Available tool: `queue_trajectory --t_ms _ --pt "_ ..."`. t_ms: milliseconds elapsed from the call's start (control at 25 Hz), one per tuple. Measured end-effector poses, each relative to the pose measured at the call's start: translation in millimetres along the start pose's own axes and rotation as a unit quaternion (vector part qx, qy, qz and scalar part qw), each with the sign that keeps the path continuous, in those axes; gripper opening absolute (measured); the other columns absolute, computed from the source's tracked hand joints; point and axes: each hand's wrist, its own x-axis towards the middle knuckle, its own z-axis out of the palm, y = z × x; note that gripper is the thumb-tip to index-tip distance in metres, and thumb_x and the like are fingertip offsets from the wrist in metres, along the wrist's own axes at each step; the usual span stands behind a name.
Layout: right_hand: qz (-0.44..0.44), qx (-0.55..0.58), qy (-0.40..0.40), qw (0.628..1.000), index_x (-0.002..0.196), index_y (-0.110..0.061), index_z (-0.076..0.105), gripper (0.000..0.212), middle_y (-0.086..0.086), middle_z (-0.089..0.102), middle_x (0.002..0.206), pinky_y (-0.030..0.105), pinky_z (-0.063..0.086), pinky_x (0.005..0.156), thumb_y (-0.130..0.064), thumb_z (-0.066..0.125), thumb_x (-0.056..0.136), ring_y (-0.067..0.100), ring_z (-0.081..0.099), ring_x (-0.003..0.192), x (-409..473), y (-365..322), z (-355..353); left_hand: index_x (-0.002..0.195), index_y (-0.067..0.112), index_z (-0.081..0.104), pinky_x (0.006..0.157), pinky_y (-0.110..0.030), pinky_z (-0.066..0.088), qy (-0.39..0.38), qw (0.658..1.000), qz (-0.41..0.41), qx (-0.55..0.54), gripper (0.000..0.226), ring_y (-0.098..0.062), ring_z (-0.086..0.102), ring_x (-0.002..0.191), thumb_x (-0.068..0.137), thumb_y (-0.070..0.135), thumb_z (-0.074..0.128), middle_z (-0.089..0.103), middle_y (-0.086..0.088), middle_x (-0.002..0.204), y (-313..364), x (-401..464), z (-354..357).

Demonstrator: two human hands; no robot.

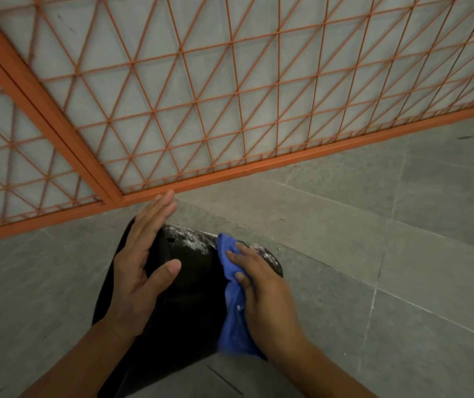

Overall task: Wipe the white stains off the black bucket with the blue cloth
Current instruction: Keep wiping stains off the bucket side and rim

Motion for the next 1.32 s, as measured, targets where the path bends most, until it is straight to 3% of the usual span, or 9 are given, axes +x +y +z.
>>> queue_trajectory --t_ms 120,280,400,520,720,920,1120,1200,1320 --pt "0.054 -0.021 0.049 0.997 0.120 -0.021 0.057 0.033 -0.019 0.039 0.131 0.016 0.029 0.108 -0.006 0.045 0.093 0.002 0.036 0.126 5.0 16.2 -6.0 0.137 0.005 0.043 0.117 -0.028 0.023 0.012 1.000 -0.008 -0.016 0.076 -0.022 0.031 0.144 0.088 0.062 0.047 0.038 -0.009 0.151 1.6 -4.5 -6.6" --pt "0.044 0.010 0.029 0.999 0.121 -0.018 0.055 0.034 -0.019 0.033 0.130 -0.011 0.017 0.086 -0.004 0.045 0.092 -0.001 0.027 0.127 -12.5 0.2 -3.4 0.137 0.004 0.042 0.117 -0.031 0.023 0.001 1.000 0.003 -0.005 0.076 -0.024 0.032 0.144 0.089 0.062 0.046 0.038 -0.012 0.151 1.7 -9.4 -11.3" --pt "0.001 -0.009 0.003 1.000 0.120 -0.020 0.056 0.032 -0.017 0.041 0.129 -0.003 0.022 0.096 -0.007 0.045 0.093 -0.005 0.032 0.123 0.0 0.9 -0.7 0.137 -0.001 0.041 0.118 -0.032 0.023 0.008 1.000 0.004 0.011 0.078 -0.026 0.031 0.144 0.090 0.061 0.045 0.038 -0.015 0.150 2.0 -12.5 -11.6" --pt "0.062 -0.029 0.070 0.995 0.118 -0.017 0.057 0.029 -0.015 0.046 0.123 -0.001 0.027 0.095 -0.007 0.045 0.093 0.004 0.045 0.119 4.5 20.7 -7.0 0.136 -0.003 0.041 0.118 -0.033 0.022 0.007 1.000 0.003 -0.002 0.078 -0.027 0.031 0.144 0.090 0.059 0.046 0.038 -0.015 0.150 4.1 -12.1 -11.6" --pt "0.049 -0.015 0.038 0.998 0.123 -0.020 0.053 0.034 -0.021 0.034 0.129 -0.006 0.013 0.095 -0.007 0.043 0.094 -0.004 0.026 0.126 -11.8 10.2 -0.6 0.137 -0.004 0.041 0.119 -0.037 0.021 -0.010 1.000 0.013 -0.006 0.079 -0.027 0.029 0.145 0.090 0.059 0.046 0.037 -0.014 0.152 5.8 -8.8 -8.4" --pt "0.106 -0.028 0.106 0.988 0.118 -0.015 0.056 0.030 -0.002 0.054 0.126 0.004 0.027 0.090 -0.005 0.046 0.092 0.016 0.050 0.119 3.4 33.1 -10.8 0.137 0.000 0.042 0.119 -0.034 0.020 0.001 1.000 -0.003 -0.028 0.070 -0.024 0.028 0.145 0.087 0.048 0.053 0.038 -0.011 0.152 6.4 -7.5 -6.7" --pt "0.072 -0.016 0.051 0.996 0.126 -0.021 0.049 0.034 -0.020 0.035 0.130 0.000 0.015 0.097 -0.013 0.042 0.094 -0.003 0.029 0.123 -11.2 17.1 -5.0 0.137 -0.002 0.041 0.120 -0.042 0.018 -0.022 1.000 0.009 -0.005 0.077 -0.027 0.026 0.146 0.089 0.058 0.046 0.037 -0.012 0.153 6.0 -6.3 -6.7" --pt "0.063 -0.026 0.048 0.996 0.124 -0.019 0.051 0.032 -0.013 0.048 0.127 -0.007 0.021 0.088 -0.013 0.044 0.094 -0.002 0.039 0.114 2.5 24.8 -7.7 0.136 -0.002 0.042 0.120 -0.038 0.018 -0.014 1.000 0.004 0.004 0.078 -0.026 0.026 0.146 0.089 0.060 0.045 0.037 -0.014 0.151 7.0 -8.1 -6.0" --pt "0.123 -0.032 0.107 0.986 0.122 -0.013 0.053 0.030 0.005 0.058 0.125 0.002 0.027 0.082 -0.009 0.044 0.093 0.014 0.051 0.115 7.4 41.0 -15.6 0.136 0.001 0.042 0.120 -0.042 0.018 -0.003 1.000 -0.003 -0.016 0.076 -0.026 0.026 0.146 0.088 0.060 0.047 0.038 -0.012 0.152 8.3 -9.9 -6.4"
